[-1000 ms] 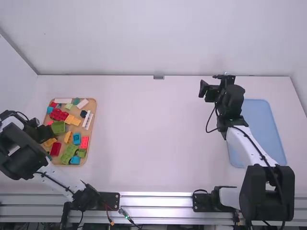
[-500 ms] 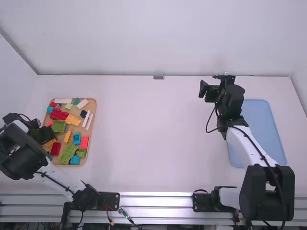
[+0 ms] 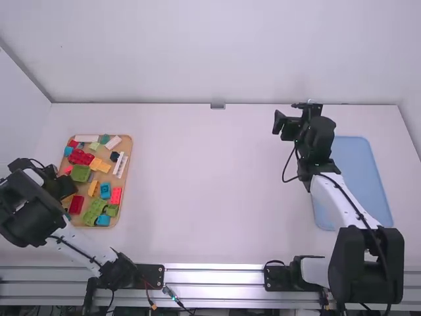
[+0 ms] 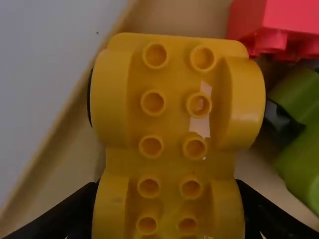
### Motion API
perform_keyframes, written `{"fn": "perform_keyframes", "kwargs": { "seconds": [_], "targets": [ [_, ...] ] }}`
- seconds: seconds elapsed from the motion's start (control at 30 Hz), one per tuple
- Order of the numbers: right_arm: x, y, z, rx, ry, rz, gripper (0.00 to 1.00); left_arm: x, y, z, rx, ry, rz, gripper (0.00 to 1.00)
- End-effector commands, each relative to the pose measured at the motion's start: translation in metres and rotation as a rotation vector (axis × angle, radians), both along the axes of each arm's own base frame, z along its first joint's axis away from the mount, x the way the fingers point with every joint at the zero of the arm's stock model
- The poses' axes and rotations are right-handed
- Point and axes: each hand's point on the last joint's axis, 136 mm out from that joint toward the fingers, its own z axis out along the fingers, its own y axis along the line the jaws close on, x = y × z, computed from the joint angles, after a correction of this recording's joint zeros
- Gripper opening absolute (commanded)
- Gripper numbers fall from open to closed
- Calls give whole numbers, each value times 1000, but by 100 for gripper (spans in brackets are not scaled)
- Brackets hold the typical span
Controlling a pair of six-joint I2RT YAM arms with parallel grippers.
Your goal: Assemble lego blocks to make yellow taxi
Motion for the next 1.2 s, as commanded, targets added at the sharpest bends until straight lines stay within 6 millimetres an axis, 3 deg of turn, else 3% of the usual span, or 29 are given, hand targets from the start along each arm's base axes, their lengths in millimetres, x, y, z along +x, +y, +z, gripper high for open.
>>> {"fn": "perform_keyframes", "kwargs": {
  "seconds": [0.0,0.33,0.5,0.67,0.8,0.9,0.93,0.97,1.03,1.1,1.17],
  "targets": [
    [6,3,14,6,-29,5,99,0,-8,-4,-18,2,-12,65],
    [6,3,14,6,-28,4,99,3,-3,5,-20,-1,-1,52],
    [6,3,12,6,-19,5,99,11,0,26,-44,2,33,29],
    [5,3,10,5,-10,5,99,23,-7,47,-33,-12,3,21],
    [5,3,9,5,-6,5,99,38,-23,73,6,-42,-51,17],
    [5,3,8,6,-1,9,99,55,-54,111,85,-106,-166,16],
    [5,3,8,7,-1,9,99,56,-58,116,94,-115,-174,16],
    [4,3,7,18,6,4,99,62,-76,133,128,-148,-232,17],
    [4,3,6,38,11,-2,99,66,-92,144,148,-171,-288,18],
    [4,3,5,72,23,-12,99,72,-146,168,198,-221,-517,24],
    [4,3,5,73,24,-11,99,73,-173,174,201,-240,-623,24]
  ]
}}
